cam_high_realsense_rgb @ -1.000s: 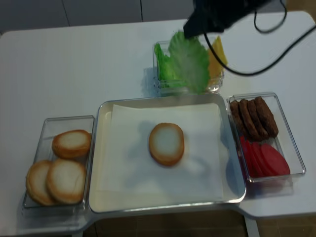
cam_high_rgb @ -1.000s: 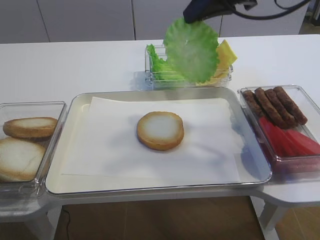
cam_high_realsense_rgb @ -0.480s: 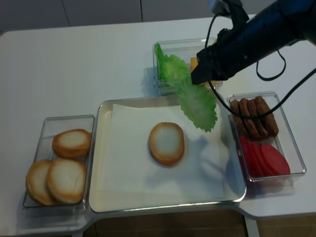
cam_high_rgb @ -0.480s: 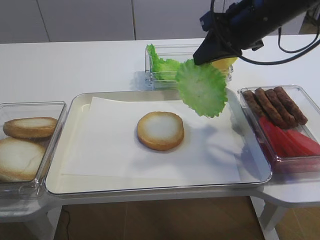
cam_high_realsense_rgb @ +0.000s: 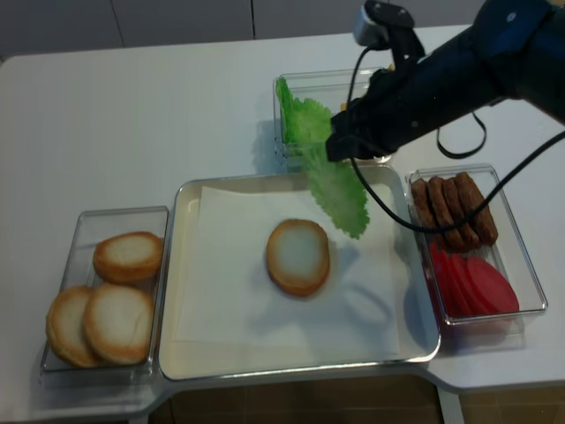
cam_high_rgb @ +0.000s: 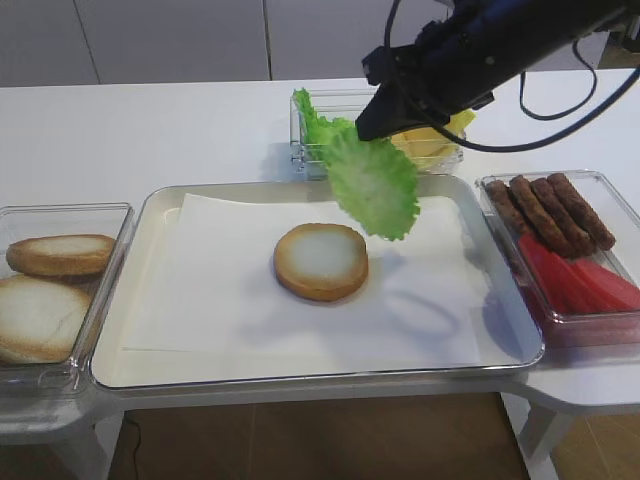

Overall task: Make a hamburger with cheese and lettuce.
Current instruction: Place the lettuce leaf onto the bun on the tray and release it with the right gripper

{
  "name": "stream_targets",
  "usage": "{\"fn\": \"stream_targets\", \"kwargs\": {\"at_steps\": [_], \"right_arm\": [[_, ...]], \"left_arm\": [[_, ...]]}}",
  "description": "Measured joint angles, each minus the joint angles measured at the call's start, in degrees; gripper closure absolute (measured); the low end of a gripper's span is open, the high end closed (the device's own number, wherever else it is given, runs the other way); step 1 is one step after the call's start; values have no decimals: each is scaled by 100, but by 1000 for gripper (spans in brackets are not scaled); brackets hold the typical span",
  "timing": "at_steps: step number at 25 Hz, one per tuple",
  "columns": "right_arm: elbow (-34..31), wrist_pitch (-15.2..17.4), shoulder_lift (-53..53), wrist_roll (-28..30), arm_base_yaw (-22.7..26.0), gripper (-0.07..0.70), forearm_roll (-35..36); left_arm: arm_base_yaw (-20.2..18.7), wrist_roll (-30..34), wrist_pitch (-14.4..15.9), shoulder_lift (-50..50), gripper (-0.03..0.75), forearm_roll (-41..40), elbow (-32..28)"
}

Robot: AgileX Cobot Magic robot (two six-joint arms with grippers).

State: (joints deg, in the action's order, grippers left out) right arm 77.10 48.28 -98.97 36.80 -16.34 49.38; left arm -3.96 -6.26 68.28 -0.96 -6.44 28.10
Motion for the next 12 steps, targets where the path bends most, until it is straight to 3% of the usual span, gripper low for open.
{"fn": "stream_targets", "kwargs": {"at_steps": [6, 12], "right_arm": [[0, -289, -51, 22, -179, 595, 0], [0, -316, -66, 22, -183, 596, -70]], "left_arm": [[0, 0, 0, 0, 342, 0, 0], [0, 0, 0, 0, 342, 0, 0]]}}
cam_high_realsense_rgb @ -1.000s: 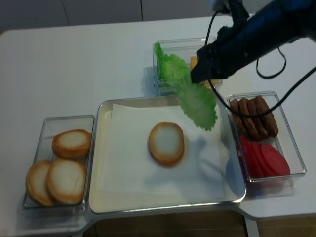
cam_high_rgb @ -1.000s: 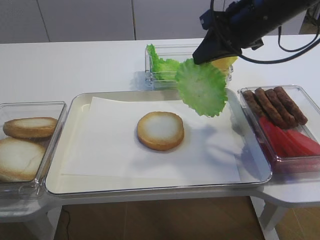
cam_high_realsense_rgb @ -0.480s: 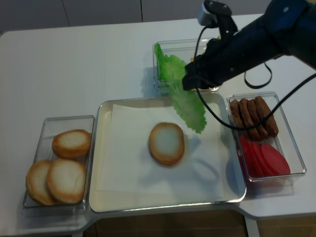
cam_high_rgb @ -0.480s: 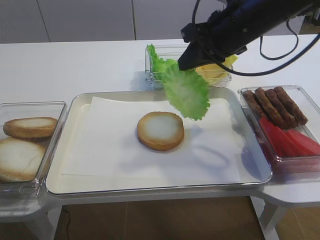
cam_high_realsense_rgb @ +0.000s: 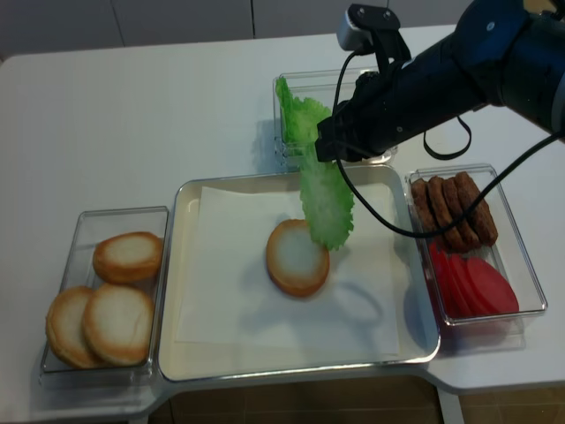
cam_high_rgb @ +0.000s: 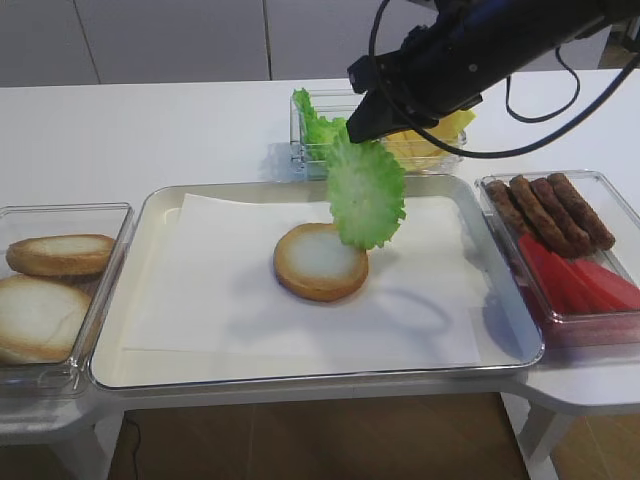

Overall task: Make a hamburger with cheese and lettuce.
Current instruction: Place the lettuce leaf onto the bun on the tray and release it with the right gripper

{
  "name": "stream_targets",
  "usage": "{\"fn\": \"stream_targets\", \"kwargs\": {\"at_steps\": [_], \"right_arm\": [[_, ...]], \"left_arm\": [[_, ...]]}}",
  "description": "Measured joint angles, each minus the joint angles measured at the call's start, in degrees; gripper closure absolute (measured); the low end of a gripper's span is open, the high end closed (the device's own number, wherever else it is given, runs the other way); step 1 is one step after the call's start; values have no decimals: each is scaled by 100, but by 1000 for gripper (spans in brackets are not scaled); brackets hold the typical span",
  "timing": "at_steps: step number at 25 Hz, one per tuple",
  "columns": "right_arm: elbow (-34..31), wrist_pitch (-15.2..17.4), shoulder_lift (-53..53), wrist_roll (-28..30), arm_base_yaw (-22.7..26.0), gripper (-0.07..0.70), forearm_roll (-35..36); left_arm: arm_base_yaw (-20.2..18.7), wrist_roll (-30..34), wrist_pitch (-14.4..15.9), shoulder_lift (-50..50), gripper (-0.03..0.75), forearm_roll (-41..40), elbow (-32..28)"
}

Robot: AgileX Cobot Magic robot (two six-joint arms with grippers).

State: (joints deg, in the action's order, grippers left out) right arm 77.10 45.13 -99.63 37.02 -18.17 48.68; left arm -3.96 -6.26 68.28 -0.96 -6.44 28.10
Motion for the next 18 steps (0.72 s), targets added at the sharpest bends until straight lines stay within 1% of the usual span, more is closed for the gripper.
{"fn": "stream_targets", "kwargs": {"at_steps": [10, 18], "right_arm": [[22, 12, 277, 0, 0, 596, -128], [36, 12, 109, 14, 0, 596, -256]], "left_arm": [[0, 0, 0, 0, 342, 0, 0], [0, 0, 0, 0, 342, 0, 0]]}}
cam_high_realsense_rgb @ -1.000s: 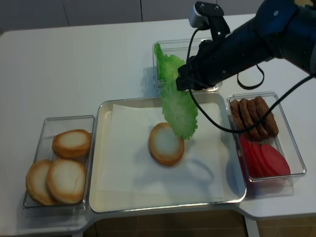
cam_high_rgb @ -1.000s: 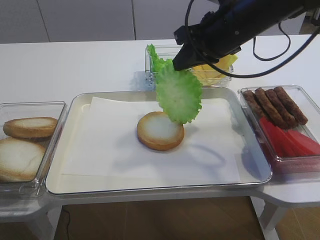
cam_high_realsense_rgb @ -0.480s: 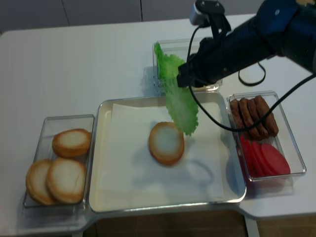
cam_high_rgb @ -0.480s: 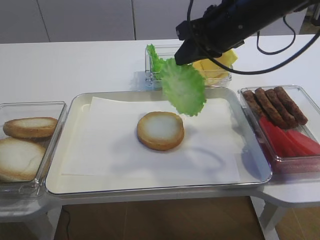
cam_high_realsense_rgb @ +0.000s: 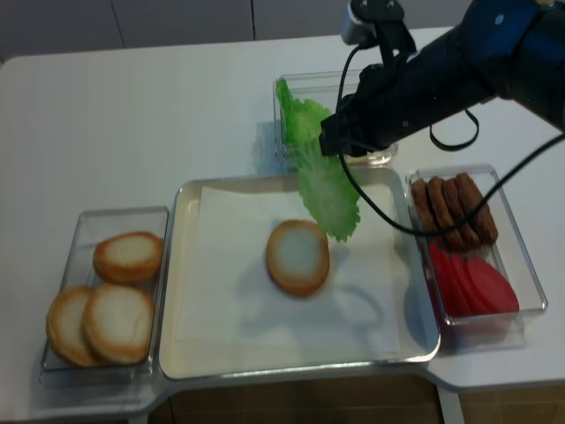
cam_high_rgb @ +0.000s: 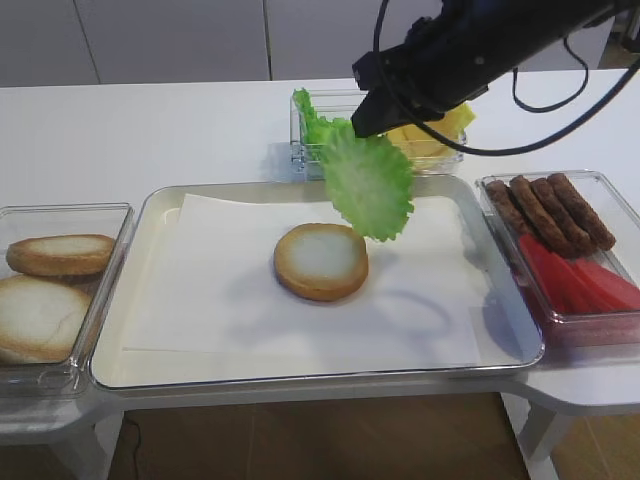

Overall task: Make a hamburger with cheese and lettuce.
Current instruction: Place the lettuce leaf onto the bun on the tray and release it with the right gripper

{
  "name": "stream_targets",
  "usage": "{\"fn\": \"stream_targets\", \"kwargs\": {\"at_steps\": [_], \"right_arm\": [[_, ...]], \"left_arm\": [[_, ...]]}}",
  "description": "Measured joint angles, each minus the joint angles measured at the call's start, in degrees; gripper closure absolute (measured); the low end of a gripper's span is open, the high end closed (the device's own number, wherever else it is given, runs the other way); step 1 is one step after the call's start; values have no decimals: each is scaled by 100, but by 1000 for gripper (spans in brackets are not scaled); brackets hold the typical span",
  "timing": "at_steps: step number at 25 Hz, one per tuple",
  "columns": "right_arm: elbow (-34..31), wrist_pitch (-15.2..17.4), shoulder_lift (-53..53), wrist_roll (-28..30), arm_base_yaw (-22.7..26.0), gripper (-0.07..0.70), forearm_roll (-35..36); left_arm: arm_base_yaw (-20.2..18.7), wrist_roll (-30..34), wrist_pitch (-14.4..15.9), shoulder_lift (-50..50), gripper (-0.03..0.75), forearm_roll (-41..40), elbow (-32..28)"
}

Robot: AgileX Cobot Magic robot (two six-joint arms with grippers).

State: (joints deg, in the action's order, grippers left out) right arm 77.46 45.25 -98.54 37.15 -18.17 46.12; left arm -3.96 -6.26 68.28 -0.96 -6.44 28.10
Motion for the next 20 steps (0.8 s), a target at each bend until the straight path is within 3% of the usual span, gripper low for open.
{"fn": "stream_targets", "kwargs": {"at_steps": [20], "right_arm": [[10, -33, -60, 115, 0, 596, -21]], "left_arm": [[0, 0, 0, 0, 342, 0, 0]]}}
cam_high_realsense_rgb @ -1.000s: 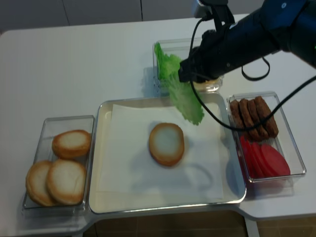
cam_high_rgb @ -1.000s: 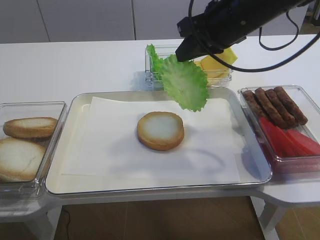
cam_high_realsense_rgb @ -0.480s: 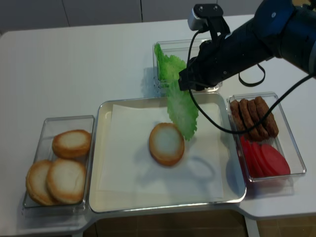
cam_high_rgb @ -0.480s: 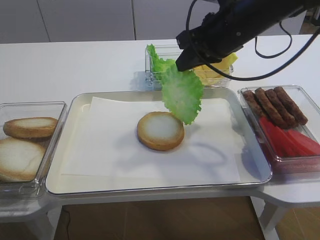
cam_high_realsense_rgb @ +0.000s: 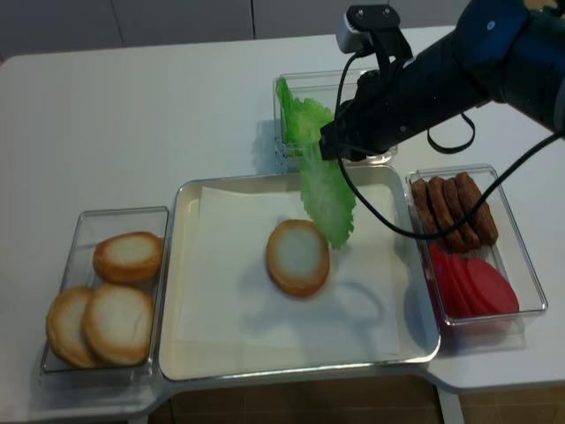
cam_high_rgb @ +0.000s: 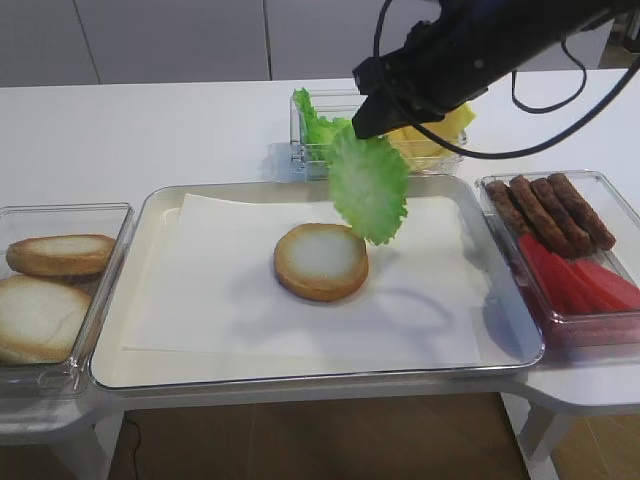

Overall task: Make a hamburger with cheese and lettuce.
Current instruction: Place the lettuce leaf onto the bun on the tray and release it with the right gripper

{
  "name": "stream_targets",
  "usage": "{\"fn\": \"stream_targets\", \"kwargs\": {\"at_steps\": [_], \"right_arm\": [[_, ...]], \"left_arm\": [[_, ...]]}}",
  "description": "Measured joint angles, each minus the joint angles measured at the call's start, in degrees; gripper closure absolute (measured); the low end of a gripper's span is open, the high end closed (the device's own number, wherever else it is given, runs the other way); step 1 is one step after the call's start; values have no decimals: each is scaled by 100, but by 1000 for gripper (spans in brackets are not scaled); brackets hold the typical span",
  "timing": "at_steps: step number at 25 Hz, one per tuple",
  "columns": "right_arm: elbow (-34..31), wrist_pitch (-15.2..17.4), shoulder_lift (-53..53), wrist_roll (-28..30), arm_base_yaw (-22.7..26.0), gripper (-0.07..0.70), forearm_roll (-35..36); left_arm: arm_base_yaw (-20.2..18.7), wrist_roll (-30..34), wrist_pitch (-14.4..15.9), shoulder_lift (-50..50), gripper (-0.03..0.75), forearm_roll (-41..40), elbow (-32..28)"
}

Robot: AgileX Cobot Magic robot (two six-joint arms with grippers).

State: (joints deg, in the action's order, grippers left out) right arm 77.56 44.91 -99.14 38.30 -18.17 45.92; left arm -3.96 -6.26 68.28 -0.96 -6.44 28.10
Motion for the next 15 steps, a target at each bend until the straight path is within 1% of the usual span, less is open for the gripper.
{"fn": "stream_targets", "kwargs": {"at_steps": [15], "right_arm": [[0, -108, 86, 0, 0, 596, -92]], "left_arm": [[0, 0, 0, 0, 342, 0, 0]]}}
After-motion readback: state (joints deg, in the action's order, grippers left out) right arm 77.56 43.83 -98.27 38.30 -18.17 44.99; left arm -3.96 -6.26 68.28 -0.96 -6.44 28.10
